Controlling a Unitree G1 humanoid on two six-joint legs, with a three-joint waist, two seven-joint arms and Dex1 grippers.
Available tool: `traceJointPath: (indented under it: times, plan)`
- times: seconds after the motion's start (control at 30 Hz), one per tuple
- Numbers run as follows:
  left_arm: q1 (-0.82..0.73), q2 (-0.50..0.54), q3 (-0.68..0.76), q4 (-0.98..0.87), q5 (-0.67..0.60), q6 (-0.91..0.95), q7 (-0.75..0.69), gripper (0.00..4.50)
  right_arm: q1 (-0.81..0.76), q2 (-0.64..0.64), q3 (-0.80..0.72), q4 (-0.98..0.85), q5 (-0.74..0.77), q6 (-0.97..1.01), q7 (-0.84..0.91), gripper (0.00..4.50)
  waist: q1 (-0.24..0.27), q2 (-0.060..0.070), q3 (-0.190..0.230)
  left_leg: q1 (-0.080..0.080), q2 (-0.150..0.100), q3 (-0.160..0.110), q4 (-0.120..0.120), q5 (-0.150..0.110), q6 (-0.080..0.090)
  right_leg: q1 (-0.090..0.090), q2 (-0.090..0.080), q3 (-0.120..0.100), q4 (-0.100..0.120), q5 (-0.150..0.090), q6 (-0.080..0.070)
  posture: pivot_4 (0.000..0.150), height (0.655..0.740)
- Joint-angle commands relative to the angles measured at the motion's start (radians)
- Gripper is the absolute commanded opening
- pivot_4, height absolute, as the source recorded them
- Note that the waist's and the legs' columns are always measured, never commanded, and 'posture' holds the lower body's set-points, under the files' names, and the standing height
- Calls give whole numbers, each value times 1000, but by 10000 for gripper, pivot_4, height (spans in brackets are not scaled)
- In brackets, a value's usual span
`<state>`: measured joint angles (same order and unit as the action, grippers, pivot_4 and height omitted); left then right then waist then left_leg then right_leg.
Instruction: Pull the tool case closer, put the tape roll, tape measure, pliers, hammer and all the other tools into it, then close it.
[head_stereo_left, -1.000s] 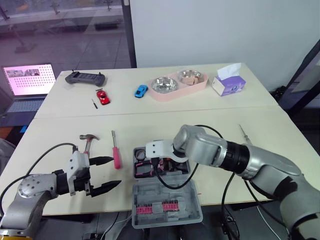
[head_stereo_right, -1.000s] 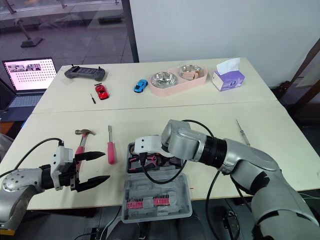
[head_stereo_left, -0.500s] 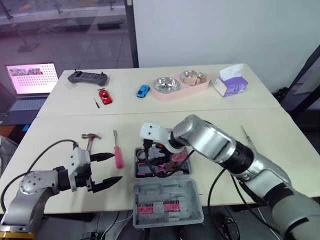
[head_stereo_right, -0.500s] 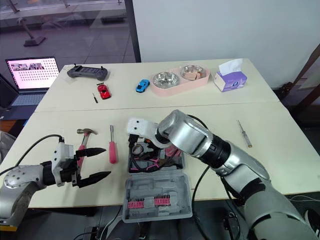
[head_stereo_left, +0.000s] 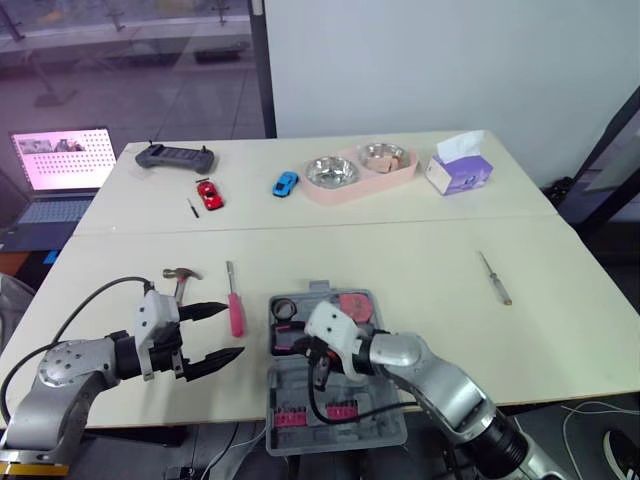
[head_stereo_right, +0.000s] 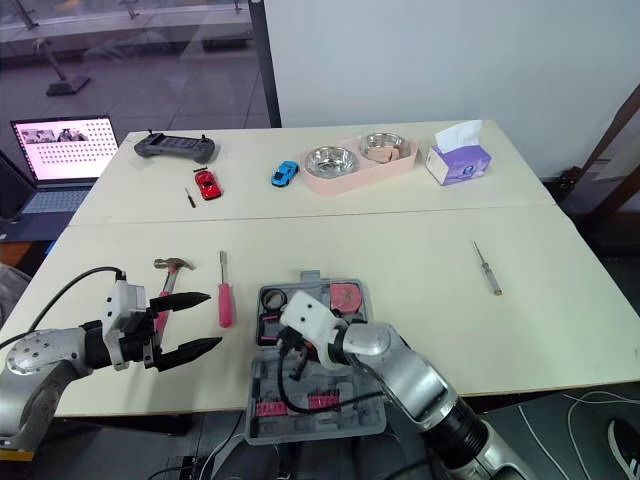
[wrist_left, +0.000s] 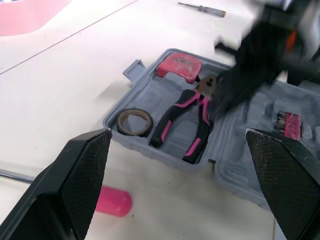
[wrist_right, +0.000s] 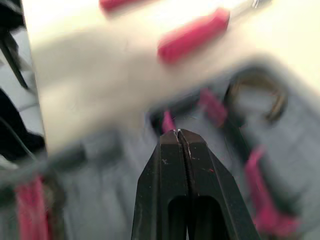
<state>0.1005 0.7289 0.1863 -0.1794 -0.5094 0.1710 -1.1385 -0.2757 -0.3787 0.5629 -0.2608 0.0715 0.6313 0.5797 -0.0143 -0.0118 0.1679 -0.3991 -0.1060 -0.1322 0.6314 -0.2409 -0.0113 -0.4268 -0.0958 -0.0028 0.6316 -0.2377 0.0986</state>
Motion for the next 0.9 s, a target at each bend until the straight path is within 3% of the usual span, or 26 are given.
traceJointPath:
  times: [0.03, 0.9]
  plan:
    - [-13, 12, 27, -15, -15, 5, 3, 45000, -39, 21, -8, 63, -55, -114, -17, 375, 1, 0, 0, 3, 0, 0, 0, 0, 0, 2, 0, 0, 0, 0, 0, 1500, 7400]
    - [-23, 9, 31, -16, -19, -4, 9, 45000, -86, -20, 99, 279, -304, -65, 54, 375, 6, -1, -9, 17, 2, -2, -3, 0, 0, 14, 2, 0, -2, -3, -3, 1500, 7400]
